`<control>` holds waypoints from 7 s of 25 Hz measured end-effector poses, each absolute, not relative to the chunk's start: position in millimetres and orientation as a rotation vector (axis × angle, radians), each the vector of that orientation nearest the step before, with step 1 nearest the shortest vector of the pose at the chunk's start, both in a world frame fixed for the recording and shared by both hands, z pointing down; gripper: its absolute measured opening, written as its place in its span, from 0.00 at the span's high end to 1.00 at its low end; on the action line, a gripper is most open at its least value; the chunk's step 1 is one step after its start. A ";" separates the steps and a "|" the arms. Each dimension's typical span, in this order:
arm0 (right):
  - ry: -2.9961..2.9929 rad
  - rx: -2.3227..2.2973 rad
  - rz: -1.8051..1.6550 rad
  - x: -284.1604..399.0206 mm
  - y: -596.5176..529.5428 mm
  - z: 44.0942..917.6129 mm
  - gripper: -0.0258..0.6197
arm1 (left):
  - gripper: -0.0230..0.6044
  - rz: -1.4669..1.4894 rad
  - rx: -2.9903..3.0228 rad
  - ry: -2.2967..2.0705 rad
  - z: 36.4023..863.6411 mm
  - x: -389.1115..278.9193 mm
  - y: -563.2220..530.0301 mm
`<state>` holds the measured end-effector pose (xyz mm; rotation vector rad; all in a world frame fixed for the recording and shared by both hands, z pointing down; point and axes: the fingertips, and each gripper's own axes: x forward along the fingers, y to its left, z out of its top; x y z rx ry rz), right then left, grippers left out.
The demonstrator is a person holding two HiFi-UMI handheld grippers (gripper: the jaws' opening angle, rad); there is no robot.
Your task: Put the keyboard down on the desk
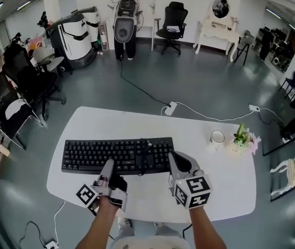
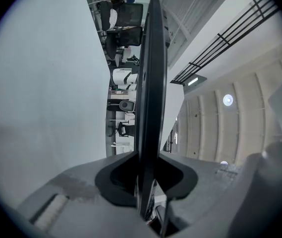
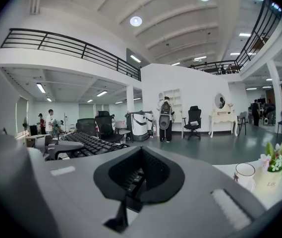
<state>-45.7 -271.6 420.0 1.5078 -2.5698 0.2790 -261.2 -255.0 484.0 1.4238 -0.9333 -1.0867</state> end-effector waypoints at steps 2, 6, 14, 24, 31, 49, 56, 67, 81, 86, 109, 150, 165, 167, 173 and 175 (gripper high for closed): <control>-2.544 1.552 0.287 -50.4 -273.3 422.2 0.96 | 0.83 -1.061 1.426 -0.895 487.8 -261.4 -264.3; -2.491 1.615 0.295 -58.4 -272.9 426.8 0.96 | 0.83 -1.008 1.435 -0.848 497.7 -262.9 -276.7; -2.417 1.669 0.349 -52.9 -267.1 443.9 0.96 | 0.83 -0.960 1.402 -0.812 530.3 -243.0 -291.6; -2.386 1.638 0.411 -58.4 -264.5 470.3 0.96 | 0.83 -0.893 1.339 -0.824 578.8 -225.7 -299.7; -2.368 1.612 0.457 -68.6 -265.8 487.5 0.96 | 0.83 -0.865 1.284 -0.838 603.5 -220.6 -305.0; -2.355 1.581 0.518 -63.3 -258.6 506.7 0.96 | 0.82 -0.780 1.225 -0.880 636.2 -216.9 -295.7; -2.357 1.565 0.538 -64.8 -252.0 512.2 0.96 | 0.80 -0.731 1.223 -0.902 641.6 -214.4 -287.8; -2.364 1.532 0.574 -70.7 -250.9 522.3 0.96 | 0.62 -0.626 1.161 -0.977 648.9 -217.9 -287.0; -2.413 1.419 0.604 -85.9 -262.0 530.3 0.96 | 0.58 -0.306 1.100 -1.093 653.6 -219.2 -282.7; -2.422 1.397 0.622 -86.8 -264.2 533.9 0.96 | 0.54 -0.191 1.135 -1.053 651.4 -215.1 -277.7; -2.449 1.399 0.645 -87.5 -271.6 528.5 0.96 | 0.51 0.058 1.213 -0.979 651.0 -210.2 -236.8; -2.575 1.570 0.321 -38.1 -301.1 383.6 0.96 | 0.86 0.223 2.579 -1.462 393.2 -225.9 -329.4; -2.583 1.582 0.297 -42.8 -294.5 385.4 0.96 | 0.96 0.230 2.560 -1.515 397.9 -237.6 -318.0; -2.582 1.581 0.302 -43.2 -293.9 387.2 0.96 | 0.96 0.235 2.559 -1.508 399.9 -236.1 -316.9; -2.583 1.575 0.312 -46.0 -295.6 389.2 0.96 | 0.96 0.239 2.550 -1.494 403.3 -235.9 -317.0; -2.582 1.572 0.314 -46.1 -295.0 390.0 0.96 | 0.96 0.238 2.549 -1.492 403.8 -235.2 -316.2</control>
